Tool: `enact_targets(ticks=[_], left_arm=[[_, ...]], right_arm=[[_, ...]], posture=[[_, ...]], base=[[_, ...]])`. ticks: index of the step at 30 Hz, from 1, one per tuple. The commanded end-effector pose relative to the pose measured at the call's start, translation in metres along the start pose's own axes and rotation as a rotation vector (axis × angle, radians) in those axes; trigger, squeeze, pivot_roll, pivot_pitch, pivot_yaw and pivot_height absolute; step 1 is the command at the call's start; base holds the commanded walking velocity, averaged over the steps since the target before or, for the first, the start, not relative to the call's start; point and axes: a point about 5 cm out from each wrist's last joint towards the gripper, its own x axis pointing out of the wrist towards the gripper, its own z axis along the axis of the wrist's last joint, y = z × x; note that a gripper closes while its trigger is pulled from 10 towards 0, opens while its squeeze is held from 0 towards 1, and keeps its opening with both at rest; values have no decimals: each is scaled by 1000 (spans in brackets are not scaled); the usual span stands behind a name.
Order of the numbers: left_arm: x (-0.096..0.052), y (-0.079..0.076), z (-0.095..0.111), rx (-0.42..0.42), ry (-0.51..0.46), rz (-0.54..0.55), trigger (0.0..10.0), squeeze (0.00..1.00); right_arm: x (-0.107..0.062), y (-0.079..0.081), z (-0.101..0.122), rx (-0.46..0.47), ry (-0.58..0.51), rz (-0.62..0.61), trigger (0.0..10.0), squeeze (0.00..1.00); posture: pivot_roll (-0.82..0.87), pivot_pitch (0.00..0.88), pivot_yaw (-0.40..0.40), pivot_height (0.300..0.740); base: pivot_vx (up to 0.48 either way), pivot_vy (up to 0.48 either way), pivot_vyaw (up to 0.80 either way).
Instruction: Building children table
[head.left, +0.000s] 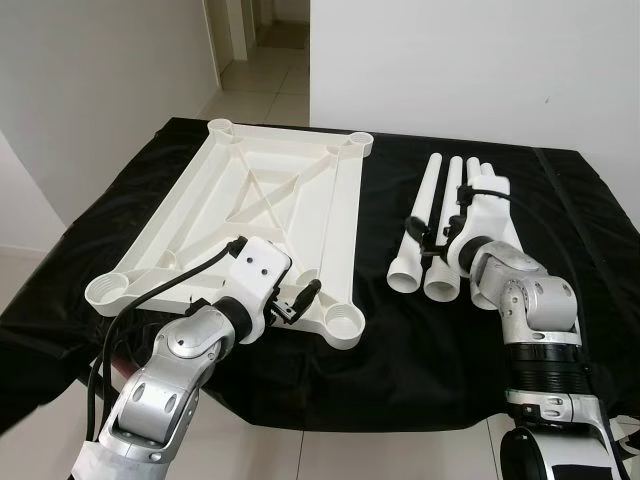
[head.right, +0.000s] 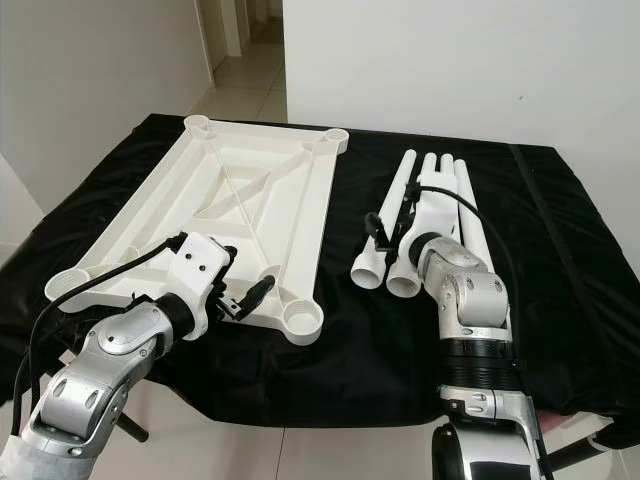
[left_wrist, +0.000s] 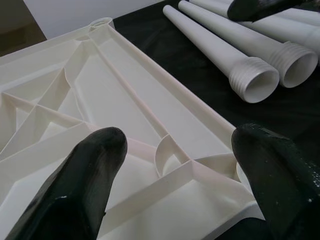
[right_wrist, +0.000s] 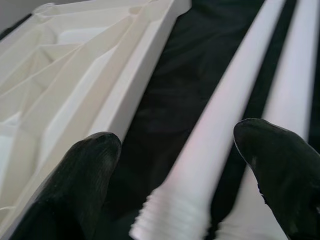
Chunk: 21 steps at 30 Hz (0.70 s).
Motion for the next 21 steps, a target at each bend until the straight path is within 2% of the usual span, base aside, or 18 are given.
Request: enact_targets(ticks=[1, 7, 13, 16, 21], left_arm=[[-2, -8, 1, 7, -10, -49, 10000, 0], [-6, -13, -1, 3, -6, -73, 10000, 0], [-12, -18, -4, -13, 5, -98, 10000, 0], [-13, -20, -5, -21, 10, -95, 10000, 0], [-14, -20, -6, -22, 15, -92, 10000, 0]], right_arm=[[6, 7, -8, 37, 55, 16, 10000, 0], [11, 14, -18, 73, 109, 37, 10000, 0], [19, 8, -27, 97, 126, -44, 10000, 0], [22, 6, -30, 145, 138, -103, 10000, 0], [24, 9, -37, 144, 175, -96, 10000, 0]], posture=[[-62, 60, 9, 740], [-66, 84, 10, 740], [-61, 117, 8, 740], [-58, 119, 10, 740], [-55, 118, 11, 740]], base=[[0, 0, 0], [0, 0, 0], [0, 0, 0], [0, 0, 0], [0, 0, 0]])
